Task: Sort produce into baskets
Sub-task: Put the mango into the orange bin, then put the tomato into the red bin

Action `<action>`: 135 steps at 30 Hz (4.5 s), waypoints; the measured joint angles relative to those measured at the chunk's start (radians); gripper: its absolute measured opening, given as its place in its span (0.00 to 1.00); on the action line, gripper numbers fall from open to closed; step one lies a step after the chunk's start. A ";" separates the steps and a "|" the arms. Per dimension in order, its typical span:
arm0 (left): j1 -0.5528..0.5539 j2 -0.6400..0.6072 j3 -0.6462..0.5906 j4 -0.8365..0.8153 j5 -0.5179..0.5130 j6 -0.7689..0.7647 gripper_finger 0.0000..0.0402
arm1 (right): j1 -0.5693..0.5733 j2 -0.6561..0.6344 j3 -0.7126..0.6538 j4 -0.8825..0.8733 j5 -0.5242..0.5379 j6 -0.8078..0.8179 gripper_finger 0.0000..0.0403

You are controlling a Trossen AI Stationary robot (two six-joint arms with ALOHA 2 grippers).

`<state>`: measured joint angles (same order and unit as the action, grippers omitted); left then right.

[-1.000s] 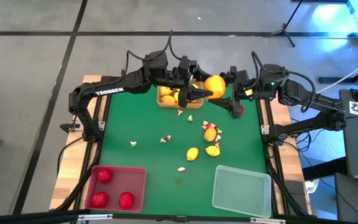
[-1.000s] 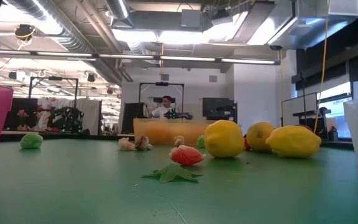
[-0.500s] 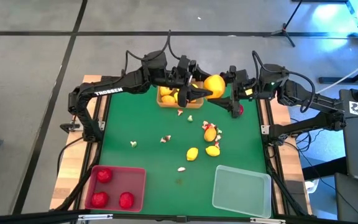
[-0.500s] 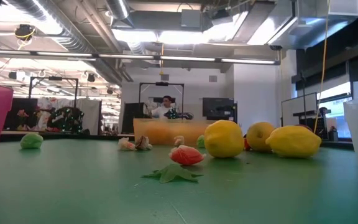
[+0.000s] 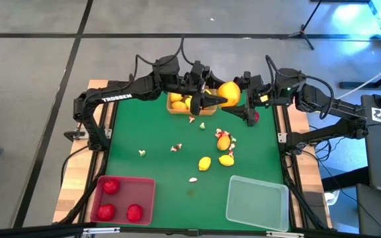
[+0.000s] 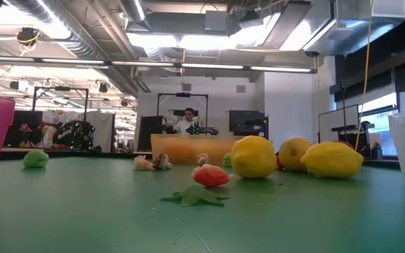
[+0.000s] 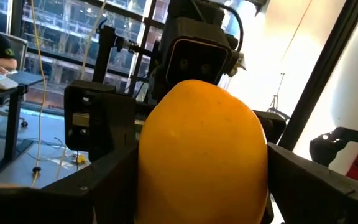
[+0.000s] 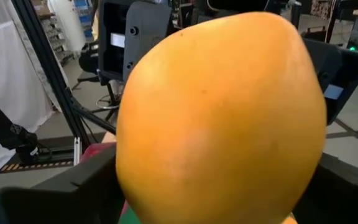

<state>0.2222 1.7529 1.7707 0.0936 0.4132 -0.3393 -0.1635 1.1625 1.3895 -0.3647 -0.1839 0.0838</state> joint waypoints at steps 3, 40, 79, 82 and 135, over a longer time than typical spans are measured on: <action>0.005 -0.002 -0.001 0.006 0.001 0.001 0.78 | 0.000 0.003 0.001 -0.008 -0.004 -0.004 0.92; 0.372 0.234 0.001 -0.517 -0.136 0.221 0.78 | 0.000 -0.153 0.000 -0.337 0.114 0.105 0.96; 0.384 0.343 0.001 -0.639 -0.185 0.001 0.92 | 0.000 -0.152 0.000 -0.424 0.155 0.091 0.96; 0.378 0.343 0.001 -0.638 -0.212 0.002 0.93 | 0.000 -0.152 0.000 -0.424 0.155 0.091 0.96; 0.045 -0.871 -0.391 -0.666 -0.545 0.088 0.94 | -0.001 -0.710 -0.266 -0.178 0.221 -0.002 0.96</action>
<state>0.2671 0.8817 1.3797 -0.5724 -0.1313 -0.2513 -0.1642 0.4522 1.1233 -0.5430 0.0367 0.0818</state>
